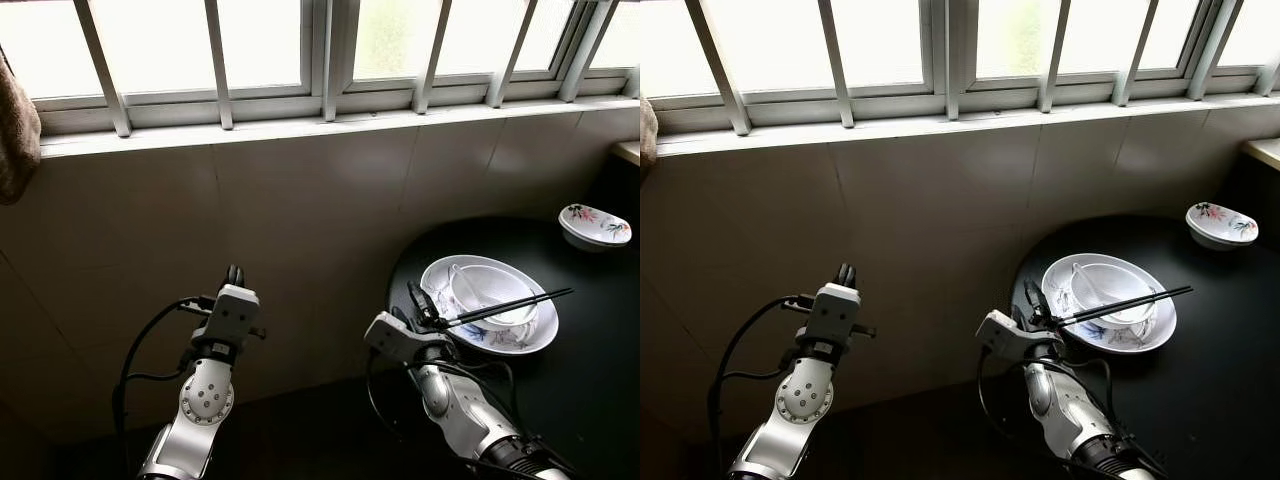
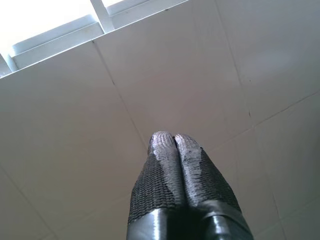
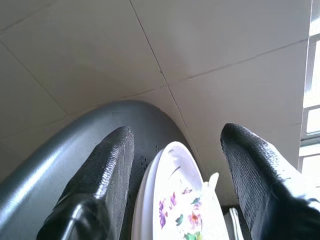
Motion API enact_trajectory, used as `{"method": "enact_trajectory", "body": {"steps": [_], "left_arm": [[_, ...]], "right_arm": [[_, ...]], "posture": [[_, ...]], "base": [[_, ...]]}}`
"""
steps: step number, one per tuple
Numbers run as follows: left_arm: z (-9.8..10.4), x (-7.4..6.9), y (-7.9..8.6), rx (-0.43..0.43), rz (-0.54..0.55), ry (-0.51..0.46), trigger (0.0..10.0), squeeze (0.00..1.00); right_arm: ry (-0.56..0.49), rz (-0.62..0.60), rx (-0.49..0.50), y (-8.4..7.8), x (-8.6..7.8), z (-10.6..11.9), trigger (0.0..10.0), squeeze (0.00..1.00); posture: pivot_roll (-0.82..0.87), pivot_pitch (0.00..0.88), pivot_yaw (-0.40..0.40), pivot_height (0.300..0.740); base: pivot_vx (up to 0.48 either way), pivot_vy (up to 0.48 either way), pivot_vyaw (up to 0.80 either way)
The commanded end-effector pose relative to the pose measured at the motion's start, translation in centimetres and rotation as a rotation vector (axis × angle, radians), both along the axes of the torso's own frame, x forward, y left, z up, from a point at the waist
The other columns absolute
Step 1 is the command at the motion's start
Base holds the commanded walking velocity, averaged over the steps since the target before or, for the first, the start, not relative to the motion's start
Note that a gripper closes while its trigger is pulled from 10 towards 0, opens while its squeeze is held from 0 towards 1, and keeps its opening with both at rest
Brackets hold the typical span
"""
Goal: Kitchen organization
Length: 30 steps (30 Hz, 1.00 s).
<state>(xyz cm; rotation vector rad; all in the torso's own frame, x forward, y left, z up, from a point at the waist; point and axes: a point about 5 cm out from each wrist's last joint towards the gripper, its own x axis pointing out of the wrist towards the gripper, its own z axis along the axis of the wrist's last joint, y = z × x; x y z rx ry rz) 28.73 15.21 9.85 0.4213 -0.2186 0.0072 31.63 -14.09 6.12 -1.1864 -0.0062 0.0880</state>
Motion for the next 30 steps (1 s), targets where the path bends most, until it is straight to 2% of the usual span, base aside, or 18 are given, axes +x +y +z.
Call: {"method": "enact_trajectory", "body": {"steps": [1,6,8,25,30], "left_arm": [[0.2,0.2,-0.2,0.006,-0.013,-0.009,10.0,0.00],[0.2,0.2,-0.1,0.008,-0.013,-0.010,10.0,0.00],[0.2,0.2,0.0,0.009,-0.011,-0.011,10.0,0.00],[-0.1,0.1,-0.1,0.007,-0.010,-0.006,10.0,0.00],[-0.2,0.1,-0.3,0.004,-0.013,-0.004,10.0,0.00]], "right_arm": [[0.005,-0.028,0.004,-0.2,-0.1,-0.2,10.0,0.00],[0.009,-0.043,-0.019,-0.2,-0.1,-0.3,10.0,0.00],[-0.001,-0.073,-0.057,-0.6,-0.2,-0.4,10.0,0.00],[0.009,-0.143,-0.085,-2.1,-0.5,-0.6,10.0,0.00],[0.010,-0.163,-0.099,-3.1,-0.4,-0.6,10.0,0.00]], "posture": [[-0.07,0.000,-0.020,0.740],[-0.06,0.000,-0.020,0.740],[-0.06,0.000,-0.022,0.740],[-0.07,0.000,-0.026,0.740],[-0.08,0.000,-0.027,0.740]], "base": [[0.000,0.000,0.00],[0.000,0.000,0.00],[0.000,0.000,0.00],[0.000,0.000,0.00],[0.000,0.000,0.00]]}}
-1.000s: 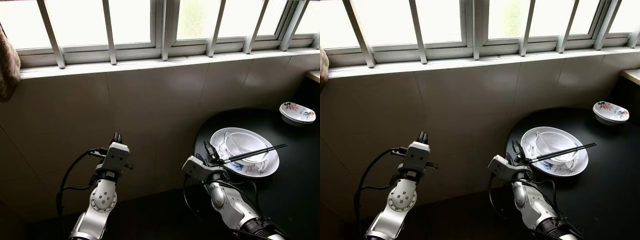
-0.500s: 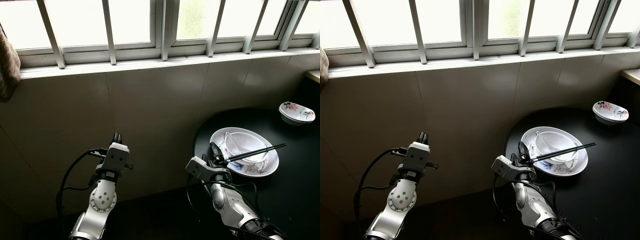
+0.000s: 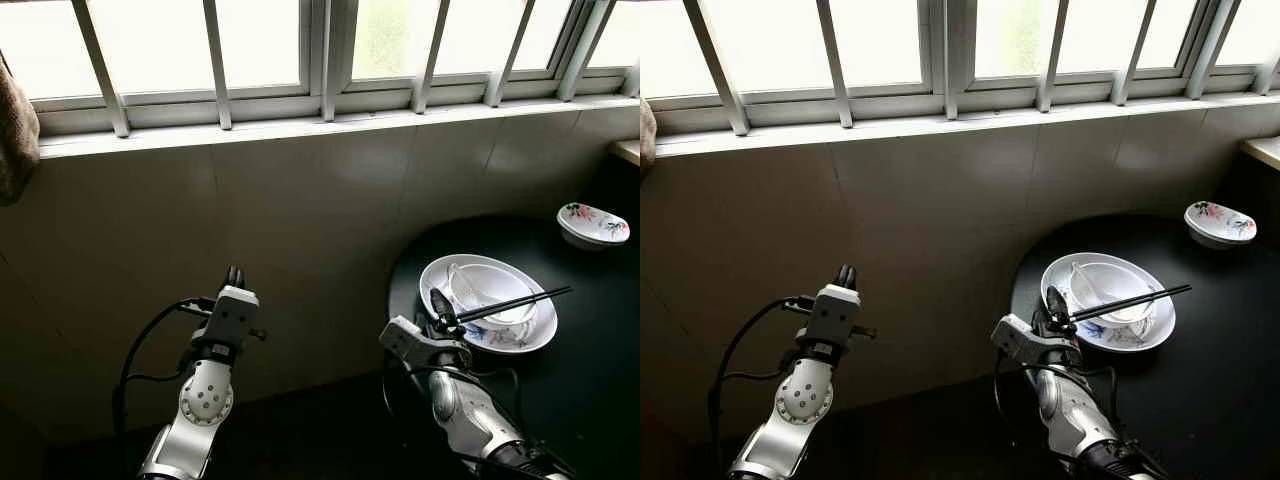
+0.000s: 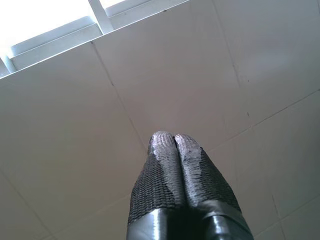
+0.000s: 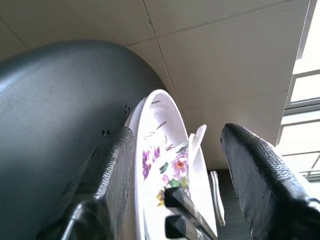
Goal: Kitchen organization
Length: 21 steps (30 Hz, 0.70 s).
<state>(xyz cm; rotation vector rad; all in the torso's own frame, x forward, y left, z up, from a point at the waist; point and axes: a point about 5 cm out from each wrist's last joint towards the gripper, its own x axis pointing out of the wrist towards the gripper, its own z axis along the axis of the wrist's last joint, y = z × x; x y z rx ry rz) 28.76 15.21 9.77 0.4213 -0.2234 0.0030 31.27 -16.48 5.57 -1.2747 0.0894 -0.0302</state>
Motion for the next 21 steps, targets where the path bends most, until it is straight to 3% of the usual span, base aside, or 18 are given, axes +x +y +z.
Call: {"method": "enact_trajectory", "body": {"steps": [1,13,14,15,16,17,18,21], "left_arm": [[-0.10,0.12,-0.26,0.004,-0.008,0.000,10.0,0.00],[-0.31,0.24,-0.51,0.002,-0.013,0.005,10.0,0.00],[-0.32,0.25,-0.51,0.003,-0.012,0.006,10.0,0.00],[-0.32,0.25,-0.51,0.003,-0.012,0.006,10.0,0.00],[-0.35,0.25,-0.50,0.004,-0.013,0.007,10.0,0.00],[-0.36,0.26,-0.50,0.004,-0.013,0.007,10.0,0.00],[-0.39,0.25,-0.49,0.005,-0.013,0.007,10.0,0.00],[-0.44,0.23,-0.47,0.006,-0.013,0.008,10.0,0.00]], "right_arm": [[0.001,-0.022,-0.007,-0.72,-0.05,-0.02,10.0,0.00],[0.014,-0.011,-0.003,-1.51,0.47,0.18,10.0,0.00],[0.017,-0.009,-0.002,-1.50,0.49,0.15,7.1,0.00],[0.017,-0.009,-0.002,-1.50,0.49,0.15,7.1,0.00],[0.027,-0.006,0.007,-1.48,0.50,0.05,4.2,0.00],[0.033,-0.005,0.013,-1.47,0.50,-0.01,4.2,0.00],[0.034,-0.004,0.013,-1.45,0.47,-0.07,0.0,0.00],[0.031,0.001,0.012,-1.37,0.40,-0.14,0.0,0.00]], "posture": [[-0.08,0.000,-0.027,0.740],[-0.08,0.000,-0.029,0.740],[-0.08,0.000,-0.029,0.740],[-0.08,0.000,-0.029,0.740],[-0.08,0.000,-0.030,0.740],[-0.08,0.000,-0.030,0.740],[-0.08,0.000,-0.031,0.740],[-0.08,0.000,-0.032,0.740]], "base": [[0.000,0.000,0.00],[0.000,0.000,0.00],[0.000,0.000,0.00],[0.000,0.000,0.00],[0.000,0.000,0.00],[0.000,0.000,0.00],[0.000,0.000,0.00],[0.000,0.000,0.00]]}}
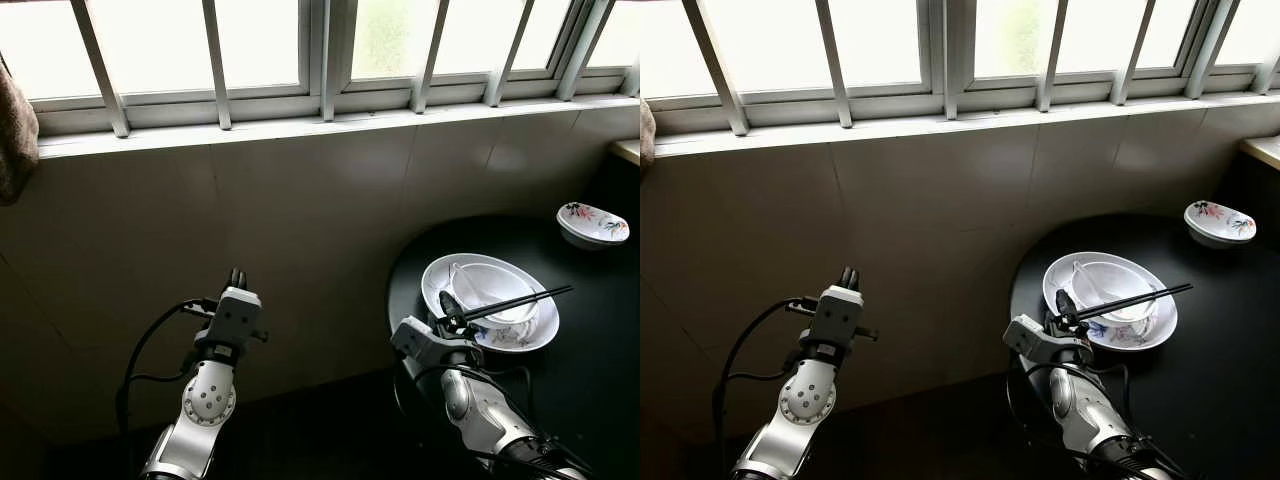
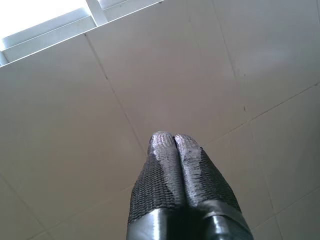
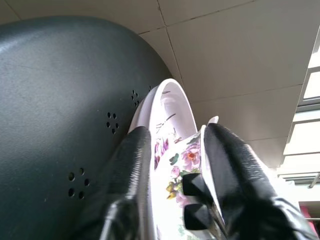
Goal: Kitchen organization
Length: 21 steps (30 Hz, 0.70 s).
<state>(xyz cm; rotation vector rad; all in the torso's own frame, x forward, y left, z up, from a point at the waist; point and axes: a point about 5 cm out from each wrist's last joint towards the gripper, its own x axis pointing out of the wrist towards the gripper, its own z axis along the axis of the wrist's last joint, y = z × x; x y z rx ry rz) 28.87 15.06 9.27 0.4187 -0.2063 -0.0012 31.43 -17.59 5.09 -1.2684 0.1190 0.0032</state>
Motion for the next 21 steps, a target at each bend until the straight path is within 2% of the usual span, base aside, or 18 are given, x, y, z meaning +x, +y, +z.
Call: {"method": "enact_trajectory", "body": {"steps": [1,11,14,21], "left_arm": [[0.0,0.1,-0.3,0.008,-0.012,-0.008,10.0,0.00],[-0.2,0.1,-0.3,0.011,-0.011,-0.002,10.0,0.00],[-0.2,0.1,-0.2,0.012,-0.010,0.001,10.0,0.00],[-0.4,0.1,-0.2,0.008,-0.008,0.009,10.0,0.00]], "right_arm": [[-0.012,-0.006,0.006,-0.2,0.2,0.3,0.0,0.00],[-0.048,0.020,-0.014,0.2,0.2,0.6,0.0,0.00],[-0.092,0.050,-0.034,0.6,0.3,1.3,0.0,0.00],[-0.114,0.086,-0.062,1.1,0.5,1.9,0.0,0.00]], "posture": [[-0.08,0.000,-0.031,0.740],[-0.08,0.000,-0.030,0.740],[-0.08,0.000,-0.030,0.740],[-0.08,0.000,-0.032,0.740]], "base": [[0.000,0.000,0.00],[0.000,0.000,0.00],[0.000,0.000,0.00],[0.000,0.000,0.00]]}}
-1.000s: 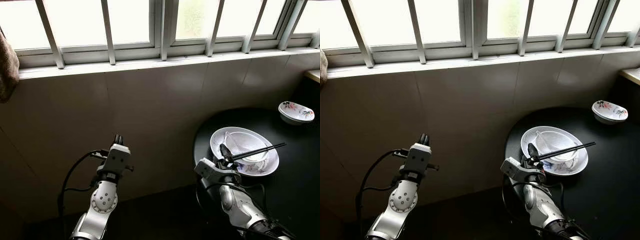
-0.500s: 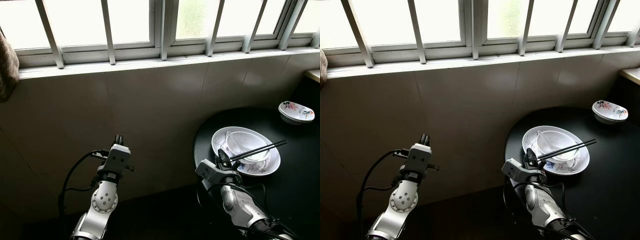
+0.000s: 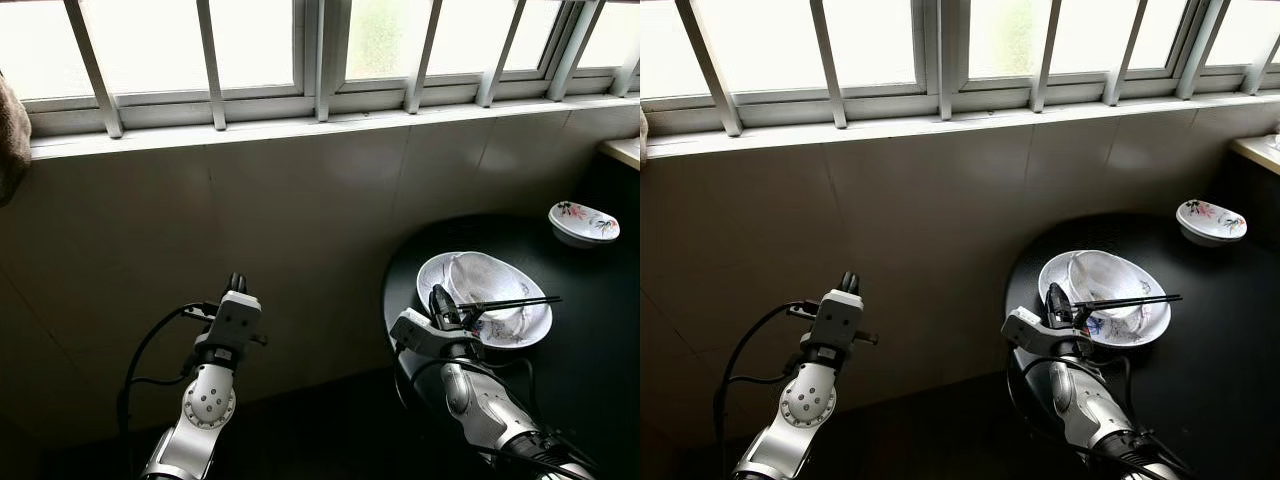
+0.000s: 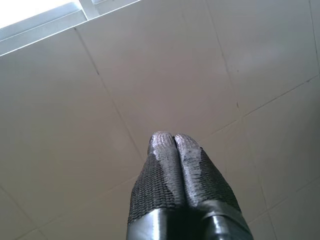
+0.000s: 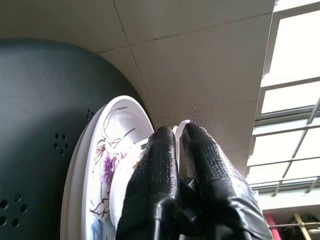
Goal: Kitchen organization
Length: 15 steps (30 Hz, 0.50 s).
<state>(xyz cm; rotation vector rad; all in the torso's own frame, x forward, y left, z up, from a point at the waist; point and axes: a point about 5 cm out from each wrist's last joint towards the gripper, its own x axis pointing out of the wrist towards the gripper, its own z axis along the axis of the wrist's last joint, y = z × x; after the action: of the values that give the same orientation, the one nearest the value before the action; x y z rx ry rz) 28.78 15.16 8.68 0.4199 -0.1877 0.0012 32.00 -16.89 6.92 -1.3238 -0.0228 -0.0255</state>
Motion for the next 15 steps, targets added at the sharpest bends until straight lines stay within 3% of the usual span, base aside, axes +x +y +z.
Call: {"method": "enact_trajectory", "body": {"steps": [1,9,10,15], "left_arm": [[0.2,0.2,-0.3,0.007,-0.014,-0.007,10.0,0.00],[0.1,0.3,-0.3,0.001,-0.012,-0.003,10.0,0.00],[0.0,0.3,-0.3,-0.002,-0.012,-0.001,10.0,0.00],[-0.1,0.3,-0.6,-0.009,-0.017,0.003,10.0,0.00]], "right_arm": [[0.009,0.027,-0.009,0.4,0.0,0.1,0.0,0.00],[-0.053,0.051,-0.085,0.4,0.3,1.4,0.0,0.00],[-0.102,0.055,-0.129,0.4,0.5,2.1,0.0,0.00],[-0.185,0.074,-0.149,0.7,0.9,3.9,0.0,0.00]], "posture": [[-0.08,0.000,-0.032,0.740],[-0.09,0.000,-0.032,0.740],[-0.09,0.000,-0.031,0.740],[-0.09,0.000,-0.030,0.740]], "base": [[0.000,0.000,0.00],[0.000,0.000,0.00],[0.000,0.000,0.00],[0.000,0.000,0.00]]}}
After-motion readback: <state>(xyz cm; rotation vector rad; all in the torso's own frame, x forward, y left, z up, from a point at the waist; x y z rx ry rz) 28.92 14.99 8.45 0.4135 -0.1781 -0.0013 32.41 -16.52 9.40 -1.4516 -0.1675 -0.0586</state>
